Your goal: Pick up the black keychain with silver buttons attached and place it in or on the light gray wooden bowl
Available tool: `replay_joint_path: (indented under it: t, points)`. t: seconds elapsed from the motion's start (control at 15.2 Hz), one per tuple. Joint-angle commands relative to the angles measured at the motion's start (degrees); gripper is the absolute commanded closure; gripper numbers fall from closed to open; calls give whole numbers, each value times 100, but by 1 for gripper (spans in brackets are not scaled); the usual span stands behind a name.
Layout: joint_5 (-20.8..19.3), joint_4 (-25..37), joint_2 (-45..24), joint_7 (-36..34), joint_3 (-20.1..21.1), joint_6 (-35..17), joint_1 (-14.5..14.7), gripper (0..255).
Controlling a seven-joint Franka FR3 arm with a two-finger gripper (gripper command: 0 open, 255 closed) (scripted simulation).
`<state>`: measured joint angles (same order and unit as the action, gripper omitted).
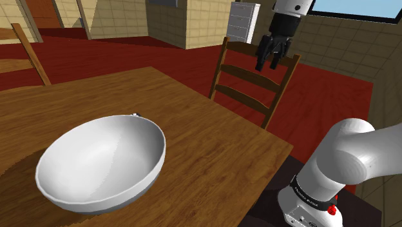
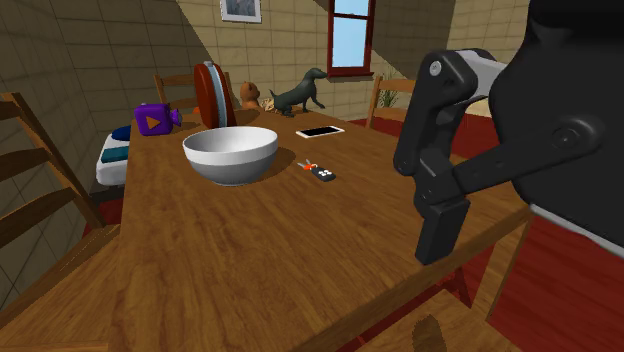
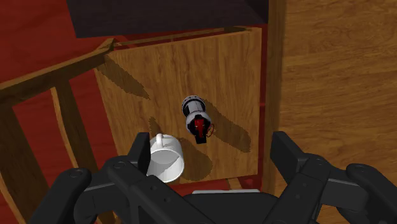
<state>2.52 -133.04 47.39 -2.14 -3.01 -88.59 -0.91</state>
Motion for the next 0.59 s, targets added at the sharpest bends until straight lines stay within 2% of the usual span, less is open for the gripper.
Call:
replay_joint_path:
  t: [0.0, 0.53]
  points:
    - [0, 0, 0, 0, 0, 0, 0, 0]
    - [656, 140, -510, -1577, 1196, -380, 119, 0]
